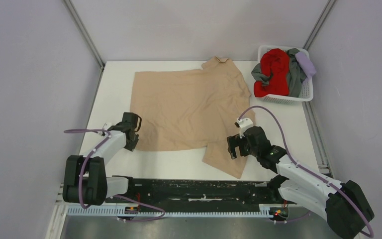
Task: Fold and stack the t-shirts
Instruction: Grab the side of the flattened tshirt closest away from the robot with both arms, then fold the flattened tshirt in 1/3 of the way
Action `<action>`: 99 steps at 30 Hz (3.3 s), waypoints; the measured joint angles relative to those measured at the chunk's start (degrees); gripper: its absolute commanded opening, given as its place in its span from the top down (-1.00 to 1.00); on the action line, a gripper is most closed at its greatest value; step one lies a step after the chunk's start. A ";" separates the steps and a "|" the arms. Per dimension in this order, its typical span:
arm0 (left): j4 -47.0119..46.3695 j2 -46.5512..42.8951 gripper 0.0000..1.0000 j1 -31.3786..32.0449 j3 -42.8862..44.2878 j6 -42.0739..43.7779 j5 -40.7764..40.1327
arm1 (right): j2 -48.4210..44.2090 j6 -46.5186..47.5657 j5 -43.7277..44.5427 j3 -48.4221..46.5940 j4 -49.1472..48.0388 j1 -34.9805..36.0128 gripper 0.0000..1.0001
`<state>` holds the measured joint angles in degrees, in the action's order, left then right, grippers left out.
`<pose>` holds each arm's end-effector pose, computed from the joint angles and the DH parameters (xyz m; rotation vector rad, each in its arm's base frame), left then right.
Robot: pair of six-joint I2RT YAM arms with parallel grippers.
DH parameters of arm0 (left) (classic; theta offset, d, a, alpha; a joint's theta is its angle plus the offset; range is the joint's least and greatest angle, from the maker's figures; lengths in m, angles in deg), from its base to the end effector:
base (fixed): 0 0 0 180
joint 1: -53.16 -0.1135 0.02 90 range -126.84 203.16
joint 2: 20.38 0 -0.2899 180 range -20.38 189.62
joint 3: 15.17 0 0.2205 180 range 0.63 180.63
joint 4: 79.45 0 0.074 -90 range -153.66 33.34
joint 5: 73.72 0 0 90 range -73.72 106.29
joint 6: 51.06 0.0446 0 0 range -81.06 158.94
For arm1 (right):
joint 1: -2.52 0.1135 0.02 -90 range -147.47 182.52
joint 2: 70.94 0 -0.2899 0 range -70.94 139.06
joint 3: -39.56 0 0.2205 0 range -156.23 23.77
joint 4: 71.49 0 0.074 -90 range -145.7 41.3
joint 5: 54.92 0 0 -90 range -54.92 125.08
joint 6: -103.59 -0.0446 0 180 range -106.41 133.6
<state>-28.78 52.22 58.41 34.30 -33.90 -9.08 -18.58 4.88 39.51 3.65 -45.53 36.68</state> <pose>0.1690 0.0037 0.1938 -1.5378 2.1456 0.2245 0.1194 0.0768 0.2007 -0.4736 2.2774 0.2910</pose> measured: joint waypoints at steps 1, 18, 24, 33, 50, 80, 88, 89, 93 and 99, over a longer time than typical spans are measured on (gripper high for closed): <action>-0.15 -0.07 0.96 0.00 -0.04 0.00 -0.13 | 0.04 0.11 -0.37 0.00 0.24 0.15 -0.88; -6.29 -1.53 0.96 0.02 -2.29 5.01 -0.87 | 12.59 -7.02 3.26 -5.27 6.54 24.00 -0.27; -5.99 -2.10 0.96 0.02 -2.56 5.05 -0.85 | 15.45 -10.73 8.20 -7.10 7.85 24.92 0.68; -0.55 -11.37 0.96 -0.15 -6.47 4.96 -1.03 | 9.94 -11.39 1.88 -4.96 11.78 28.35 0.93; 9.11 -32.89 0.96 -0.31 -8.33 5.68 0.85 | 3.58 -10.69 0.61 -7.13 18.88 31.61 1.00; -12.55 0.20 0.96 -0.31 11.72 7.21 1.73 | 21.09 10.23 12.87 -29.68 9.99 7.37 1.00; -15.67 6.69 0.96 -0.31 15.96 7.37 1.14 | 27.41 14.27 10.91 -35.60 9.05 3.04 0.96; -15.91 7.17 0.96 -0.31 16.13 7.39 1.09 | 28.50 14.78 10.51 -36.39 8.83 2.54 0.95; -17.14 10.56 0.74 -0.31 17.88 7.48 0.87 | 33.51 16.50 9.22 -39.56 7.78 0.74 0.81; -17.35 19.08 -0.99 -0.31 22.80 8.04 0.02 | 43.58 17.90 8.79 -45.48 4.87 -2.12 -0.08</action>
<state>-46.14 71.30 58.11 57.09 -25.86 -9.06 25.00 22.79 48.30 -41.83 -40.66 34.56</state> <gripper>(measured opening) 0.921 0.181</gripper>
